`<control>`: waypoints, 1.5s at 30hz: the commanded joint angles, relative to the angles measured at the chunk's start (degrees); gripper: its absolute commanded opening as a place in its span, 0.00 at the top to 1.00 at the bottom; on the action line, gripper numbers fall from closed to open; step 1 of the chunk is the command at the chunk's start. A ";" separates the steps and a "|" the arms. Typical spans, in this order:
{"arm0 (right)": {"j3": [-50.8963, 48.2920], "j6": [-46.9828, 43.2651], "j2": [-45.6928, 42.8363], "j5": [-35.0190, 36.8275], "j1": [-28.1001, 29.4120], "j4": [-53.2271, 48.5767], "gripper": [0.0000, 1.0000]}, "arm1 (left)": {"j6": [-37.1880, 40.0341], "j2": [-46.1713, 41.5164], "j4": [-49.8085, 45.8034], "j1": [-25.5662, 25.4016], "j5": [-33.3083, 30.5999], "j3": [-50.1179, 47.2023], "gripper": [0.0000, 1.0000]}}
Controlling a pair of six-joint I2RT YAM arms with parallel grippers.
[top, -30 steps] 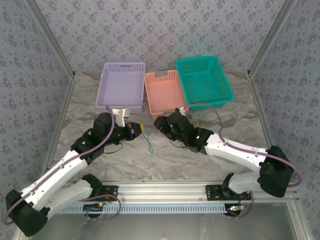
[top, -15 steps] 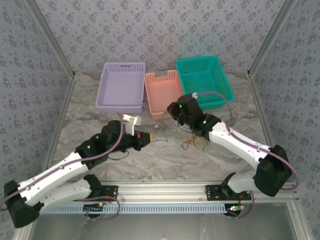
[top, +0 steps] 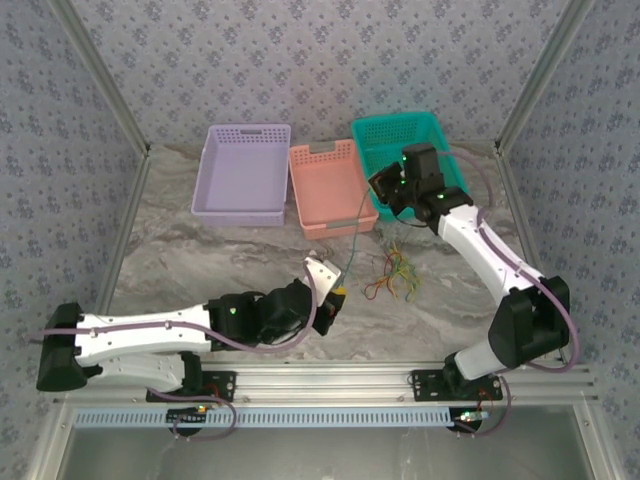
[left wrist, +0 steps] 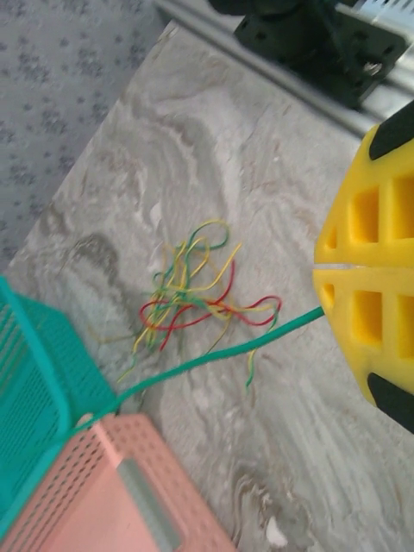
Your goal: Untangle the cables
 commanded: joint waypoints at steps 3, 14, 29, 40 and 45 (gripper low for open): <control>4.59 2.49 1.89 -3.14 -6.37 2.04 1.00 | 3.66 0.97 4.06 -4.62 -5.04 -1.66 1.00; 5.14 6.60 2.99 -9.95 -16.23 3.90 1.00 | 5.06 -0.18 5.20 -7.50 -5.40 -3.90 1.00; 6.34 5.31 0.53 -11.31 -15.54 4.18 1.00 | 3.19 -2.45 2.97 -7.15 -9.70 -4.05 1.00; 9.95 -7.58 -2.24 -8.71 -10.55 -6.30 0.63 | -1.56 -8.76 0.26 0.13 -5.25 1.10 1.00; 8.89 -13.34 -9.08 -3.53 -10.69 -11.82 0.37 | -5.14 -13.64 -1.78 6.45 -2.01 1.20 1.00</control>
